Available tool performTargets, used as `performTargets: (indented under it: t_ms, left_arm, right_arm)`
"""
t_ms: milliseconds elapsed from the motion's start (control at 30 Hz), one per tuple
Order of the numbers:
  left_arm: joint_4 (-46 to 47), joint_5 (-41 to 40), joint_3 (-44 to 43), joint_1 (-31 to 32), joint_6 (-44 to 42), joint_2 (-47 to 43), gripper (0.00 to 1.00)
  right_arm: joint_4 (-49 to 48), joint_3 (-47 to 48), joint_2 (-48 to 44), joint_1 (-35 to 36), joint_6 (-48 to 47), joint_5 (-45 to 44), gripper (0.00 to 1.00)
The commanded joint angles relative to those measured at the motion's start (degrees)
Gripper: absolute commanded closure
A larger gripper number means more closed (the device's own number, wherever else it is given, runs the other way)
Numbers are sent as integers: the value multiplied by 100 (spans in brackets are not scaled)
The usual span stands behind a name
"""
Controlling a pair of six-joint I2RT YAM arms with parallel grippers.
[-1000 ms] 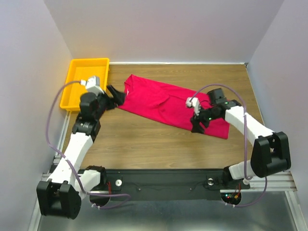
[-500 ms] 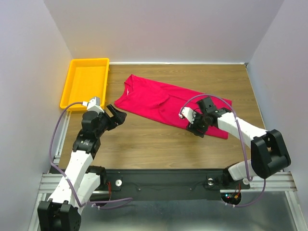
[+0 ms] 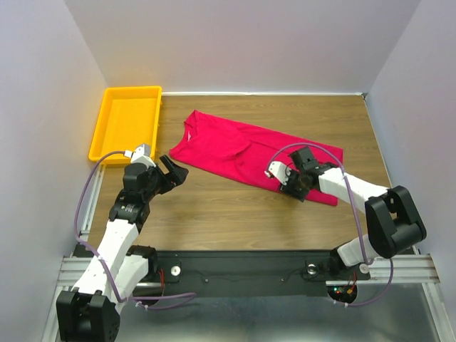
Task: Fold and stack the t-shirts
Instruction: Fold the tshirt
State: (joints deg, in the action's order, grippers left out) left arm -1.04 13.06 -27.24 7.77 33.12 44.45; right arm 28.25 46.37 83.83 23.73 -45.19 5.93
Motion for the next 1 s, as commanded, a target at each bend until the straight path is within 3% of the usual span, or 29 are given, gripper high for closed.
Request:
performTargets:
  t_ms: [0,267,367,433,733,967]
  left_arm:
    - [218,47,-9,-12,-17,-112,9]
    - [271,100,35,-12,-17,-85,9]
    - [280,118,53,-12,1,-94,9]
    - [280,127,70,-12,10,-120,9]
    - [297,171,70,-12,19,-77,9]
    - [306,171,70,-12,36,-112,9]
  right_arm:
    - [-206,-154,-77,53,19,-110,53]
    - [-92,-427,-218,53,1,-92,74]
    - [-65,-436,-148,53,36,-92,86]
    - [5,-410,-174,53,80,-75,99]
    - [216,-410,-534,53,168,30,99]
    - [1190,-356,-701,193,-183,1163,99]
